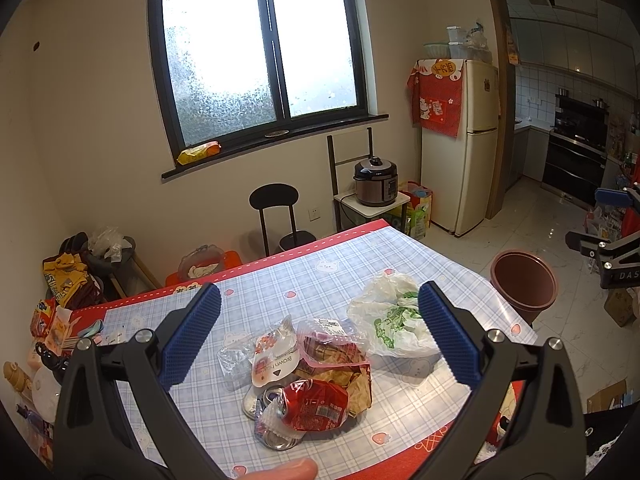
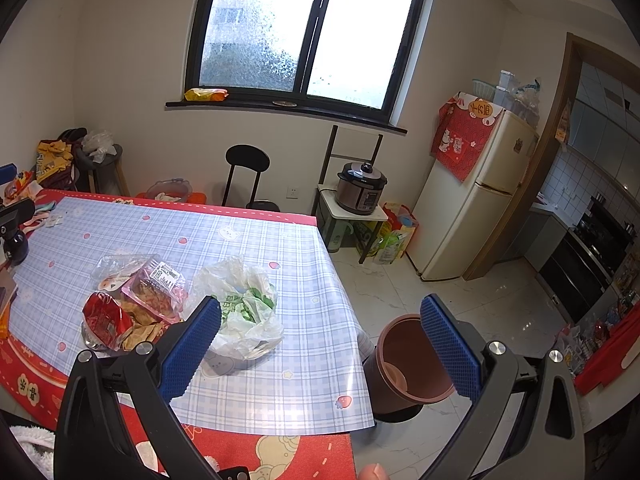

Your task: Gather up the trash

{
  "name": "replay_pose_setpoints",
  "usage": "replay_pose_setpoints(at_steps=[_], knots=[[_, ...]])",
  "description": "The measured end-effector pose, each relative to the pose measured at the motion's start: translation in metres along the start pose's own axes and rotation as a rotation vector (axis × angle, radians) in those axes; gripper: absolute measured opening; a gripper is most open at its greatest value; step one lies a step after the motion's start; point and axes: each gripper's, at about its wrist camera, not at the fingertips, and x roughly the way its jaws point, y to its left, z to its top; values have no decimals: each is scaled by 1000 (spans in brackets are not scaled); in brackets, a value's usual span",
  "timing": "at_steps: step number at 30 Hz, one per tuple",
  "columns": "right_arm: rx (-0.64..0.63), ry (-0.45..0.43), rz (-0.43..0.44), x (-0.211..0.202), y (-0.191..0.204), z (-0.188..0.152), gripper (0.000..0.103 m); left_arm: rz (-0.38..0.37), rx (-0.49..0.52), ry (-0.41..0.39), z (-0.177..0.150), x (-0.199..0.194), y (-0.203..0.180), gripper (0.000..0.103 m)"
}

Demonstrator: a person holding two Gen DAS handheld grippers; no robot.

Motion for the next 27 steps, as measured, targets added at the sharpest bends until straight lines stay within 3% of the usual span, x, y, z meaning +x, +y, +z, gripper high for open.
replay_pose_setpoints(at_steps=[15,20,27], knots=[[5,10,30,5,7,-6,98,1,-85,8,-5,1,14,98],[62,8,138,18,9,-10,98,14,-117,21,-23,8,35,98],[101,64,268,54,33,-23,98,14,-242,133,-70,29,77,97]])
